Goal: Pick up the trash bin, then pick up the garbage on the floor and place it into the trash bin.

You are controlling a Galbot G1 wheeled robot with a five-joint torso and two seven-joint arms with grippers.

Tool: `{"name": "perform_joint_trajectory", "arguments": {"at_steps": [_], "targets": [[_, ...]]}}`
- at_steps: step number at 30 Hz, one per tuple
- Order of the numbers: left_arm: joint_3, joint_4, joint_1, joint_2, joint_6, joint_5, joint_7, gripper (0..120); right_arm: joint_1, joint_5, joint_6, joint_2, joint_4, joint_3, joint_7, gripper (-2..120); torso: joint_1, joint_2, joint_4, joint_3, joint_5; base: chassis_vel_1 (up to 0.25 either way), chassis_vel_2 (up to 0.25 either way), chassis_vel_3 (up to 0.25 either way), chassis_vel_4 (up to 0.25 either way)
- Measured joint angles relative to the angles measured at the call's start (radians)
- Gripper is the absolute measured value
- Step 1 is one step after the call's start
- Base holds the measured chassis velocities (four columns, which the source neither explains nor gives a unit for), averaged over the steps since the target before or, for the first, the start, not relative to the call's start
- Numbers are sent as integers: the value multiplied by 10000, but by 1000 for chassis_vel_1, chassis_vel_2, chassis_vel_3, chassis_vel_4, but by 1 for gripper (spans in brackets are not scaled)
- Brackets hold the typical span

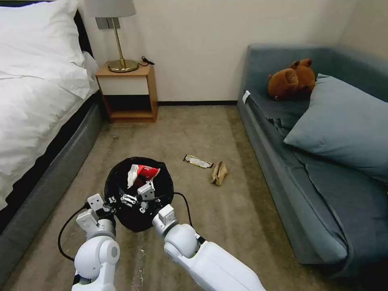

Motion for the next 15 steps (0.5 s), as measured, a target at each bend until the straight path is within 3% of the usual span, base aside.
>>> {"name": "perform_joint_trajectory", "arguments": {"at_steps": [1, 3, 5, 6, 8, 10, 12, 13, 15], "targets": [[-8, -13, 14, -3, -1, 2, -1, 1, 192, 26, -120, -223, 21, -208, -4, 99, 0, 0, 0, 0, 0, 0, 0, 0, 0], [-36, -45, 52, 13, 0, 3, -2, 1, 646, 298, -603, -643, 229, -556, -9, 99, 0, 0, -2, 0, 0, 0, 0, 0, 0], [-93, -95, 82, 35, 0, 0, -3, 1, 1673, 1388, -1898, -1335, 751, -1367, 156, 100, 0, 0, -1, 0, 0, 0, 0, 0, 0], [-93, -95, 82, 35, 0, 0, -3, 1, 1673, 1388, -1898, -1335, 751, -1367, 156, 100, 0, 0, -1, 0, 0, 0, 0, 0, 0], [-97, -122, 97, 25, -1, -1, -5, 1, 2544, 2204, -2956, -1661, 1080, -2040, 488, 100, 0, 1, 0, 0, 1, 0, 0, 0, 0], [-97, -124, 97, 21, -1, -1, -4, 1, 2717, 2326, -3217, -1708, 1147, -2158, 529, 100, 0, 0, 0, 0, 1, 0, 0, 0, 0], [-97, -121, 65, 12, 0, 21, -7, 1, 3467, 2691, -4582, -1802, 1503, -2645, 784, 100, 0, 0, 0, 0, 2, 0, 0, 0, 0], [-97, -121, 65, 12, 0, 21, -7, 1, 3467, 2691, -4582, -1802, 1503, -2645, 784, 100, 0, 0, 0, 0, 2, 0, 0, 0, 0], [-86, -63, 13, 12, 0, 129, -7, 1, 4021, 3016, -5545, -1833, 1750, -3051, 881, 100, 0, 0, 0, 0, 0, 0, 0, 0, 0]]}}
